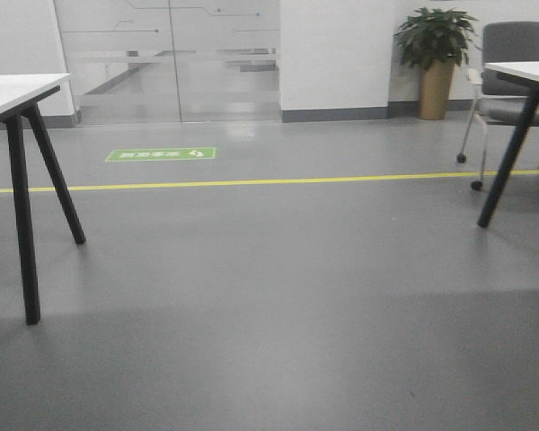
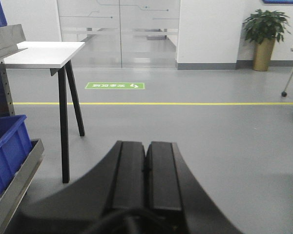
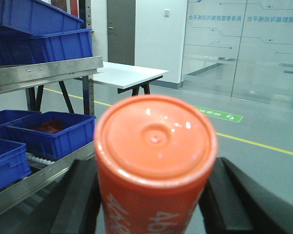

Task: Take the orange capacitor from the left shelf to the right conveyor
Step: 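Drive the base to the conveyor holding the capacitor in the right gripper, then lower the held capacitor onto the silver tray with the right gripper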

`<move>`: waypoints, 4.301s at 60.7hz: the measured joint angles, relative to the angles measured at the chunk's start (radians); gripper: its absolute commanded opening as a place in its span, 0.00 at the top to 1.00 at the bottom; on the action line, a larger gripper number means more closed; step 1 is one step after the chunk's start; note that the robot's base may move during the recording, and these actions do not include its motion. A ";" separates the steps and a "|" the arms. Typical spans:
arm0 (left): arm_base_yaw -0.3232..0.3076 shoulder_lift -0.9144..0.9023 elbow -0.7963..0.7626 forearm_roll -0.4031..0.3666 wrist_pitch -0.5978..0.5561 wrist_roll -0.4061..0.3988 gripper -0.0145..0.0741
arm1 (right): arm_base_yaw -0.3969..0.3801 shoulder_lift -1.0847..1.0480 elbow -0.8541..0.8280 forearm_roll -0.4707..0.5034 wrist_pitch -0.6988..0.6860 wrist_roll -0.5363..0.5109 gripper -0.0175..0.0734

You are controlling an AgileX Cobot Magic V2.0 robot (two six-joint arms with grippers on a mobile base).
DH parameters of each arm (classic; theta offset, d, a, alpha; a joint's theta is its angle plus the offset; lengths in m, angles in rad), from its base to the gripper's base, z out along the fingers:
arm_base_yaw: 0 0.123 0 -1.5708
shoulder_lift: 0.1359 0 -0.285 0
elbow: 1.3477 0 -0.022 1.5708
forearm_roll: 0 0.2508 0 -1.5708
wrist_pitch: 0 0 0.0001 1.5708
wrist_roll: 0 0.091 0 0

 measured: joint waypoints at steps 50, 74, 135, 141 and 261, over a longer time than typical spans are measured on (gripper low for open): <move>0.000 0.000 0.000 0.000 0.000 0.000 0.95 | 0.000 0.000 0.000 0.000 0.001 0.000 0.74; 0.000 0.000 0.000 0.000 0.000 0.000 0.95 | 0.000 0.000 0.000 0.000 0.001 0.000 0.74; 0.000 0.000 0.000 0.000 0.000 0.000 0.95 | 0.000 0.000 0.000 0.000 0.001 0.000 0.74; 0.000 0.000 0.000 0.000 0.000 0.000 0.95 | 0.000 0.000 0.000 0.000 0.001 0.000 0.74; 0.000 0.000 0.000 0.000 0.000 0.000 0.95 | 0.000 1.076 0.000 0.000 -0.898 0.000 0.74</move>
